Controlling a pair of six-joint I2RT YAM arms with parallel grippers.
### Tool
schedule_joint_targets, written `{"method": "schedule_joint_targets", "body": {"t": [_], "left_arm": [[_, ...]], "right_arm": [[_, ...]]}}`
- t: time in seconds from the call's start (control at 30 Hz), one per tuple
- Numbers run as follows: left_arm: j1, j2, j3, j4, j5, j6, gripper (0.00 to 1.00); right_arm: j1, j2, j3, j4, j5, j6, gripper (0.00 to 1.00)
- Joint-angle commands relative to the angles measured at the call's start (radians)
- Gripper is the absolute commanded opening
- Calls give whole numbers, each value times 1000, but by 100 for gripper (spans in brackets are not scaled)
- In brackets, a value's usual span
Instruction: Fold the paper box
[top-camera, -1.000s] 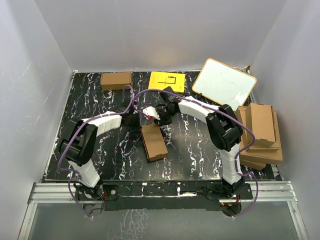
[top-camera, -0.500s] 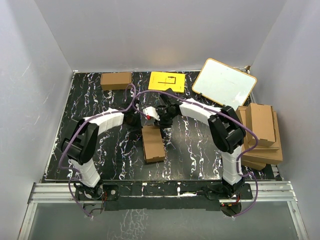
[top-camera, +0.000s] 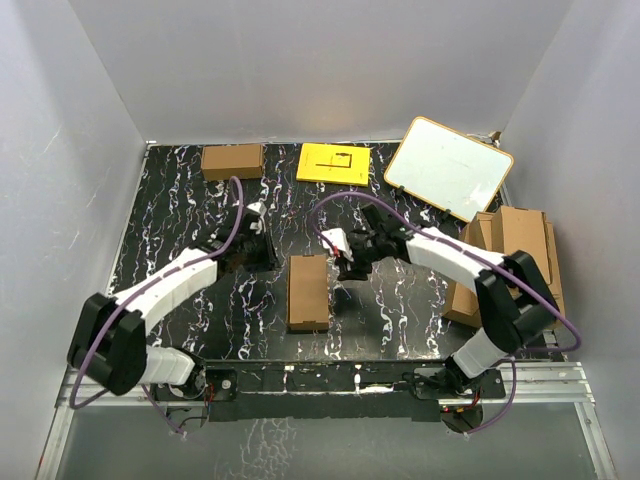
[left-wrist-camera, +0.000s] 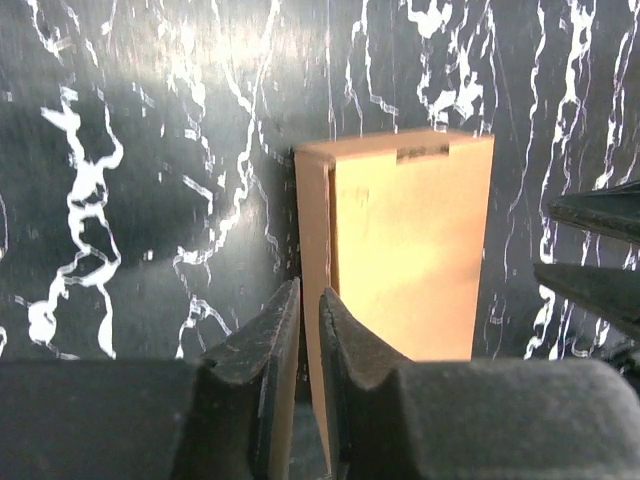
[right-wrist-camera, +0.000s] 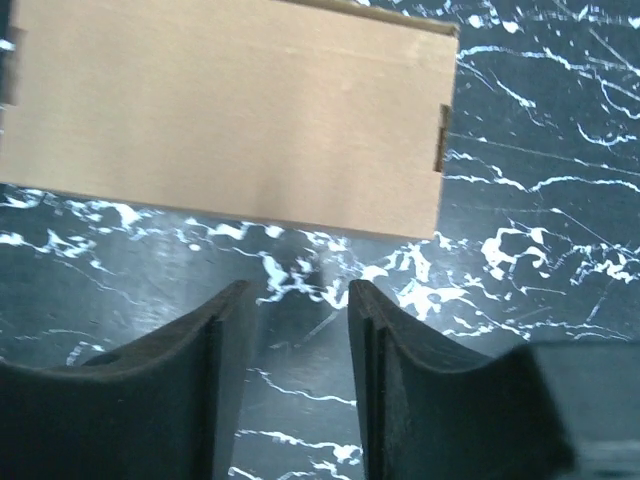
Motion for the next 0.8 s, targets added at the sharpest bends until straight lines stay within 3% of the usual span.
{"method": "schedule_joint_targets", "body": {"t": [0.0, 0.1, 0.33, 0.67, 0.77], "left_arm": [[-15, -152, -104, -39, 73, -50, 10], [-44, -235, -198, -66, 81, -93, 5], [-155, -245, -285, 7, 53, -204, 2], [-282, -85, -212, 83, 24, -241, 1], [-282, -103, -214, 60, -4, -238, 2]], "right_arm": [[0, -142, -152, 166, -133, 64, 42], [1, -183, -243, 223, -123, 62, 35], [82, -71, -183, 184, -32, 84, 20], [169, -24, -146, 200, -4, 150, 19], [164, -38, -146, 158, 30, 82, 21]]}}
